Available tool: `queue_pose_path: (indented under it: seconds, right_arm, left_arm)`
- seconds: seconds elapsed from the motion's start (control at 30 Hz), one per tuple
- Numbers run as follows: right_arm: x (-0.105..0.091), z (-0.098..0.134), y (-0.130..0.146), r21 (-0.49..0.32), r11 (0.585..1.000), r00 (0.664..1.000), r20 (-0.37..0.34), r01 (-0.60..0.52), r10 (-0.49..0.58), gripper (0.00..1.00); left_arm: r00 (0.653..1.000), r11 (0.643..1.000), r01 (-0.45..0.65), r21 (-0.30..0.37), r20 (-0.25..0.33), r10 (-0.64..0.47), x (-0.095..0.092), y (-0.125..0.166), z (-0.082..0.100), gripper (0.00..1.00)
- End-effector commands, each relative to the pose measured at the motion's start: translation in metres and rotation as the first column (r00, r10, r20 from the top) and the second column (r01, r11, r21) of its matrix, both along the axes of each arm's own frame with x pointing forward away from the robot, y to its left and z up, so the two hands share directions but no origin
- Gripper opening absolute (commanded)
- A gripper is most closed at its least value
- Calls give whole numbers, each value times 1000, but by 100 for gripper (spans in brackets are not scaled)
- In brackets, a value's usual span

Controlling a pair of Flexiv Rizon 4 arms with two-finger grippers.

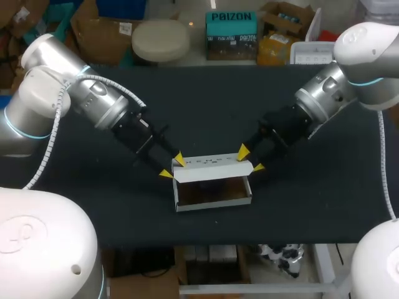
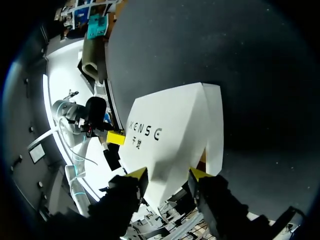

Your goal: Assemble the packaging by folding the flat box into shape, placing the metal phone stand inside, and closing the box properly

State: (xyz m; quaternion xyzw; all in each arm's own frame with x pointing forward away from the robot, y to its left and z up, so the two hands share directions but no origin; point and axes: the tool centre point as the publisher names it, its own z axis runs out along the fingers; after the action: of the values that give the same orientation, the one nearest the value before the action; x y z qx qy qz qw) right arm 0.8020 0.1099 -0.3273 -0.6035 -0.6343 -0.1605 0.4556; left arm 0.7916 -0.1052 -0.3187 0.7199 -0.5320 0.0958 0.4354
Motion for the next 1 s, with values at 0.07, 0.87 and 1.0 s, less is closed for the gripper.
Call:
queue_pose_path:
  seconds: [0.07,0.87,1.0]
  right_arm:
    - [4,0,4,9,1000,1000,-11,-9,10,54]
    - [9,5,8,24,1000,1000,-31,-5,6,54]
    - [10,5,8,27,1000,999,-34,-4,5,55]
  left_arm:
    - [1000,1000,-2,0,-4,2,0,1,3,42]
    - [999,1000,-19,-2,-33,19,4,5,3,41]
    - [999,1000,-21,-2,-36,21,4,5,3,41]
